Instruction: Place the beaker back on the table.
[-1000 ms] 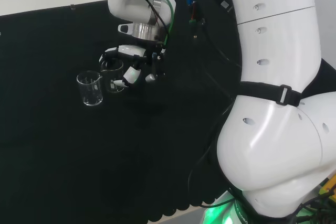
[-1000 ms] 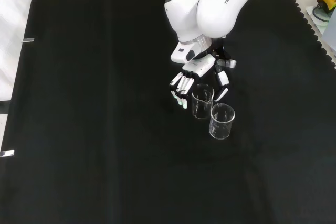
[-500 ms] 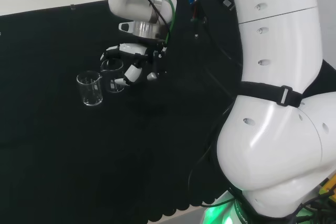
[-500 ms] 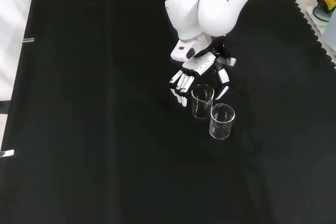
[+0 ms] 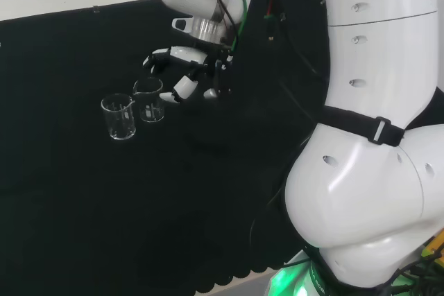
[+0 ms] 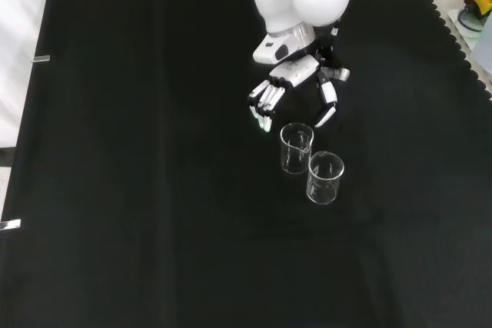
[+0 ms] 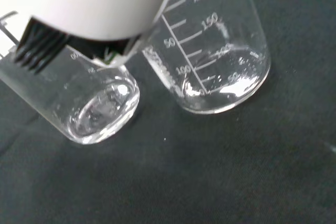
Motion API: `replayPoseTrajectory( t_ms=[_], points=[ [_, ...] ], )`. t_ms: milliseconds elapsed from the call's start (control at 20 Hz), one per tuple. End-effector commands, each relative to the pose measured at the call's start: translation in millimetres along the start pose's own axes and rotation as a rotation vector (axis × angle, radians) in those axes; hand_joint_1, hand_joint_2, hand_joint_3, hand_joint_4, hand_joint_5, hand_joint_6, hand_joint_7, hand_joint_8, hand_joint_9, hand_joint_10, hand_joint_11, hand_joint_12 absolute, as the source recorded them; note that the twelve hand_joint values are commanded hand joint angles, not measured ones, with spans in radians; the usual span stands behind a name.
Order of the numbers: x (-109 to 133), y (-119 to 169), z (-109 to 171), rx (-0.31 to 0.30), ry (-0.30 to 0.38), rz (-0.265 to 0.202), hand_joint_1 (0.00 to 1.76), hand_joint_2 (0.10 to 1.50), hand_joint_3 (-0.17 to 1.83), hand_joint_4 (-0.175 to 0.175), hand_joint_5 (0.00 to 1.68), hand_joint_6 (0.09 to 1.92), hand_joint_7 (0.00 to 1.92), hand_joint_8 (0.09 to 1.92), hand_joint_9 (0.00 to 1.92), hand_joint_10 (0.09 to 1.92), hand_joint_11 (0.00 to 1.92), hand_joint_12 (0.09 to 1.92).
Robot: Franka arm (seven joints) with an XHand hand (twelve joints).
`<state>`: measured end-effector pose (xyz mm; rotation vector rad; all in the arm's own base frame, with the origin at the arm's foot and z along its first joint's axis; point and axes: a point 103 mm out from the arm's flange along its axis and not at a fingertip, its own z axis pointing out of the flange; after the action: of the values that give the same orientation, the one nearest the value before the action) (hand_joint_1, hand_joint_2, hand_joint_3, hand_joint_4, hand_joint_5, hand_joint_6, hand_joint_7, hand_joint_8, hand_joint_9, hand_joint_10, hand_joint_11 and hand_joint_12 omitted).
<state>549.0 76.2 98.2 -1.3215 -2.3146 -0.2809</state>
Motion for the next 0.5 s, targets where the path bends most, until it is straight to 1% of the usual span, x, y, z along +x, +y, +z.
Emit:
replayPoseTrajectory(
  t_ms=[50,300,500],
  points=[
    [-4,-20,-24,-0.046,-0.008,0.032,0.96,0.33,1.03,-0.107,0.32,0.46,0.43,0.82,0.41,0.80,0.01,1.42],
    [-4,-36,-42,-0.069,-0.019,0.056,0.96,0.33,1.03,-0.107,0.32,0.45,0.41,0.81,0.41,0.79,0.02,1.42],
    [-4,-47,-51,-0.076,-0.031,0.073,0.95,0.34,1.03,-0.106,0.32,0.44,0.38,0.79,0.41,0.79,0.02,1.42]
  ],
)
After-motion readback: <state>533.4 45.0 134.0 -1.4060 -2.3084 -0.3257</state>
